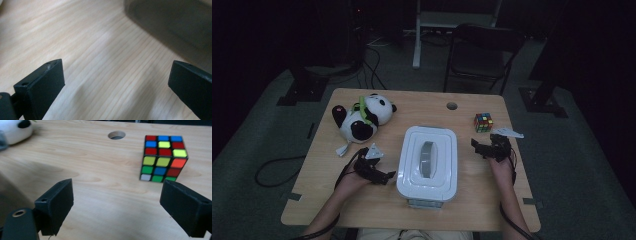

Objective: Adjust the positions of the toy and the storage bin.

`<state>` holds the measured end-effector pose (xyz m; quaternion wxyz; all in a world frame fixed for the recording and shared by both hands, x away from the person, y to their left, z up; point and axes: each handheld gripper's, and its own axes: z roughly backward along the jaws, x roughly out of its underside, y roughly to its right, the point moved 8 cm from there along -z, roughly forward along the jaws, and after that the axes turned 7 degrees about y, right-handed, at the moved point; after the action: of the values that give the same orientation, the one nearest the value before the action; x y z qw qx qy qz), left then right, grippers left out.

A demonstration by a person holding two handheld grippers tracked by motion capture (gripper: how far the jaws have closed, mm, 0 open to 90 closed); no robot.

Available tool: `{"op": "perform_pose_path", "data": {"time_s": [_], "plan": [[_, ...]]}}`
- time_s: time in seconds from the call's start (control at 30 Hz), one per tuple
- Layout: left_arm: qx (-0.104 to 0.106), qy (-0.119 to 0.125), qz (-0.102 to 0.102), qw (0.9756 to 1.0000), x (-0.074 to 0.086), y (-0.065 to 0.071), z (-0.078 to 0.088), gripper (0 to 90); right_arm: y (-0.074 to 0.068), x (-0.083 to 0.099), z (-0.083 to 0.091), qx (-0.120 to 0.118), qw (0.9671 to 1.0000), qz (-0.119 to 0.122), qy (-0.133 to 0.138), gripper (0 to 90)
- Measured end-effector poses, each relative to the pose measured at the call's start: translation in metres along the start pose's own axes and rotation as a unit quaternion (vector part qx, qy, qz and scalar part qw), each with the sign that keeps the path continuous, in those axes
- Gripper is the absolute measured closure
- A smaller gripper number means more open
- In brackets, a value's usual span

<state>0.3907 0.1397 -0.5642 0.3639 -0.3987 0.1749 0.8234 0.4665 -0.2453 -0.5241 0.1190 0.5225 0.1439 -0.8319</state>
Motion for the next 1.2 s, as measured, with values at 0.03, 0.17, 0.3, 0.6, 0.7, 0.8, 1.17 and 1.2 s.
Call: {"op": "perform_pose_path", "data": {"time_s": [0.03,0.17,0.3,0.6,0.7,0.8,1.17,1.2], "plan": [[0.0,0.0,0.008,1.0,0.003,-0.001,0.001,1.2,0.003,-0.002,-0.003,0.006,1.0,-0.005,0.003,11.3],[-0.005,-0.011,0.019,0.9998,0.011,-0.005,0.004,1.2,0.016,-0.008,-0.014,0.037,0.9993,-0.012,0.002,11.3],[-0.01,-0.026,0.027,0.9993,0.018,-0.007,0.005,1.2,0.028,-0.009,-0.03,0.056,0.9982,-0.009,-0.017,11.5],[-0.018,-0.023,0.029,0.9991,0.025,-0.009,0.006,1.2,0.054,-0.008,-0.059,0.092,0.9946,-0.019,-0.043,13.0],[-0.023,-0.014,0.019,0.9995,0.027,-0.008,0.005,1.1,0.057,-0.01,-0.067,0.095,0.994,-0.015,-0.051,13.6],[-0.026,-0.016,0.015,0.9994,0.027,-0.007,0.005,1.1,0.06,-0.011,-0.074,0.095,0.9936,-0.019,-0.058,14.1],[-0.027,-0.016,0.016,0.9994,0.027,-0.007,0.005,1.1,0.068,-0.01,-0.088,0.11,0.9904,-0.017,-0.082,33.1],[-0.027,-0.016,0.016,0.9994,0.027,-0.007,0.005,1.2,0.068,-0.01,-0.088,0.108,0.9904,-0.012,-0.085,33.3]]}}
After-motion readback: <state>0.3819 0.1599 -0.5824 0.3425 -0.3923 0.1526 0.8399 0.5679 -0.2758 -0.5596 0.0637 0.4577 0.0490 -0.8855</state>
